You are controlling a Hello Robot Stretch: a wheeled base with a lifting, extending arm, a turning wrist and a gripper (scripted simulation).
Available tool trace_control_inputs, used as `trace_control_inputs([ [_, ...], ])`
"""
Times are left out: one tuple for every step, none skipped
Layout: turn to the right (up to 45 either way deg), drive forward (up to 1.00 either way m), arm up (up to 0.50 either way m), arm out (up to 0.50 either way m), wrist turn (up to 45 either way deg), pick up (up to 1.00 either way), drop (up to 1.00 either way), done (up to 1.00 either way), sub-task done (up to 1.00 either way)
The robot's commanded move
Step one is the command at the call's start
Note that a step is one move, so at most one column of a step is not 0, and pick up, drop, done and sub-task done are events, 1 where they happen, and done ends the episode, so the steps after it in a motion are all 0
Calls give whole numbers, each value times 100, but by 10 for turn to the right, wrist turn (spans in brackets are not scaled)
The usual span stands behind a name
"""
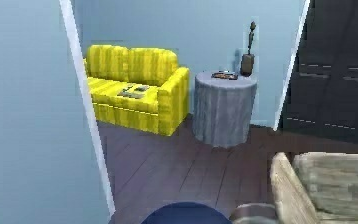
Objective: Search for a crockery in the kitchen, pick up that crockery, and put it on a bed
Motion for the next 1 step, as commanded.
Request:
trace_control_inputs([
  [450, 0, 0, 0, 0, 0, 0, 0, 0],
])
